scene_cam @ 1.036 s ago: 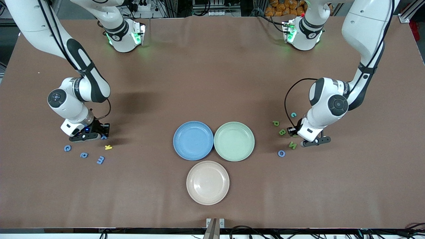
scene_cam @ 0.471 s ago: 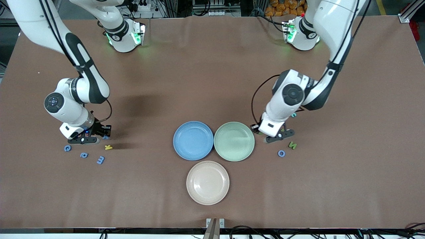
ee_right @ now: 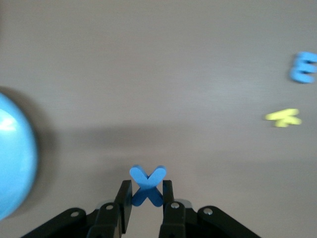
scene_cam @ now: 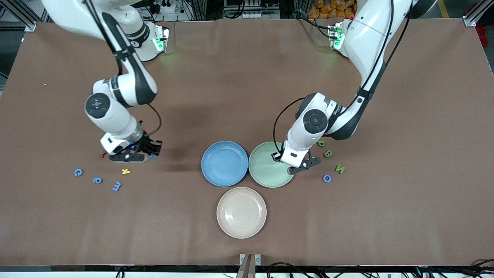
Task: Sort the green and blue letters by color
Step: 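Carry the blue x onto the blue plate and open the right gripper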
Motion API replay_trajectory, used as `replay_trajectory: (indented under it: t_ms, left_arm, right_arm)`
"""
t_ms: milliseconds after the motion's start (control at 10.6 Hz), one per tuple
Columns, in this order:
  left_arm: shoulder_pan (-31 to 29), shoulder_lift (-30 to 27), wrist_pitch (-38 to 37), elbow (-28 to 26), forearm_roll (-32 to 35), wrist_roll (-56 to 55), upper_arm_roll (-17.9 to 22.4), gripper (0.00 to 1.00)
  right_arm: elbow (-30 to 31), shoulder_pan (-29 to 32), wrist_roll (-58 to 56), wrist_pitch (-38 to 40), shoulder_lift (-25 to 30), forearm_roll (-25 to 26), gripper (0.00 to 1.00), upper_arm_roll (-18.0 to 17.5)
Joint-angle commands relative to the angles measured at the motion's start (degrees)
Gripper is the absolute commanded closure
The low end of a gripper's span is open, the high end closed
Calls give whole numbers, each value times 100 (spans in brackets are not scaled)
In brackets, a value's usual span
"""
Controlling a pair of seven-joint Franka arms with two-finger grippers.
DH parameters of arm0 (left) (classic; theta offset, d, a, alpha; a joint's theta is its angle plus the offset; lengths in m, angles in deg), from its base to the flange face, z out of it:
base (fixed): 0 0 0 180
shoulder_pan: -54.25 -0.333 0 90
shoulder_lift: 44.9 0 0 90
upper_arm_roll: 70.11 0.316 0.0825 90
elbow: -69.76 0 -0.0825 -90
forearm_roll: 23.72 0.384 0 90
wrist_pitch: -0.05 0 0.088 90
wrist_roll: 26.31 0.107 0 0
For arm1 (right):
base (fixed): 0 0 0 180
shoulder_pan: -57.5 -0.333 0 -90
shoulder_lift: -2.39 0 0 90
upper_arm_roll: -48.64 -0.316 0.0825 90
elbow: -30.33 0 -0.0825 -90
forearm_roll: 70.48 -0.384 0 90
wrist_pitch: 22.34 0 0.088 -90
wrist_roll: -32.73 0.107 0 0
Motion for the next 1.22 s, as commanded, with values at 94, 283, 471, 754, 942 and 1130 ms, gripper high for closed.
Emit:
replay_trajectory:
  t_ms: [94, 283, 471, 754, 942, 1130]
  left_arm:
    - [26, 104, -144, 306, 169, -158, 158, 0]
    - [-175, -203, -949, 297, 1008, 217, 220, 0]
    - [-527, -572, -1627, 157, 1127, 1119, 202, 0]
    - [-1028, -986, -1780, -448, 1154, 1852, 167, 4]
    - [-1336, -1039, -1143, -1079, 1057, 1794, -8, 11]
    - [-1363, -987, -341, -1617, 1048, 1539, 0, 14]
  right_arm:
    - [-793, -1026, 578, 65, -487, -491, 80, 45]
    - [-1547, -1502, 1182, 47, -1153, -465, 80, 54]
    - [-2277, -1767, 1623, 47, -1769, -430, 80, 54]
    - [-2614, -1926, 1975, 29, -2035, -438, 24, 62]
    - [-2614, -1865, 2197, 117, -1948, -394, 0, 62]
    - [-2570, -1558, 2170, 492, -1712, -394, 0, 62]
